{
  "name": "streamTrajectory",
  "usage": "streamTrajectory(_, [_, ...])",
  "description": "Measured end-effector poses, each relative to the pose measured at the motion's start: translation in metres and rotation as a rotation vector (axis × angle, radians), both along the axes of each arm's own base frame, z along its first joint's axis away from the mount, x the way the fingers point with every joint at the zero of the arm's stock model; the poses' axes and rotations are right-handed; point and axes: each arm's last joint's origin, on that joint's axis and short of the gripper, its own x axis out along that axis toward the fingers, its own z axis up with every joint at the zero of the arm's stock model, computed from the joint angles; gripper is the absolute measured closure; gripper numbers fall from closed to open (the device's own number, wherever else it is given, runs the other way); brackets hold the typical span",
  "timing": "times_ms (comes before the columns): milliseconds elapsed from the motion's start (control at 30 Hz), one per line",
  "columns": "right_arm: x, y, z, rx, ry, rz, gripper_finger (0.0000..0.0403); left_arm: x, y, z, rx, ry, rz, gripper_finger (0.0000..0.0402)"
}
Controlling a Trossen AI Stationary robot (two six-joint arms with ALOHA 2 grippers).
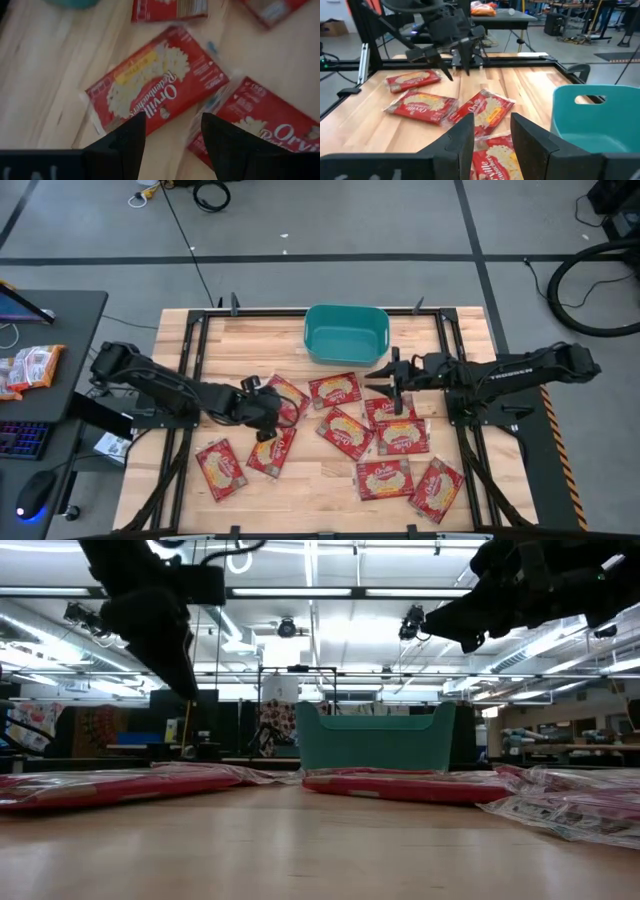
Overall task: Sort popcorn bags into baskets
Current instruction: Put the red popcorn bag into the blue bin
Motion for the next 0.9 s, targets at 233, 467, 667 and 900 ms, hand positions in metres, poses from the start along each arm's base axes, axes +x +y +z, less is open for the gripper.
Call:
streamTrajectory(233, [0.006, 0.006, 0.012, -0.011, 0.017, 0.036, 0.027, 0.005, 0.01, -0.017, 0.081, 0.158, -0.076, 0.0219])
streamTrajectory(467, [0.009, 0.011, 0.007, -0.026, 0.051, 0.054, 0.027, 0.007, 0.011, -0.035, 0.275, 0.345, -0.25, 0.0227])
streamTrajectory(667, [0.01, 0.011, 0.006, -0.027, 0.054, 0.052, 0.027, 0.012, 0.01, -0.052, 0.327, 0.452, -0.352, 0.0228])
streamTrajectory(900, [0.011, 0.011, 0.006, -0.027, 0.043, 0.052, 0.027, 0.017, 0.009, -0.068, 0.341, 0.504, -0.388, 0.0228])
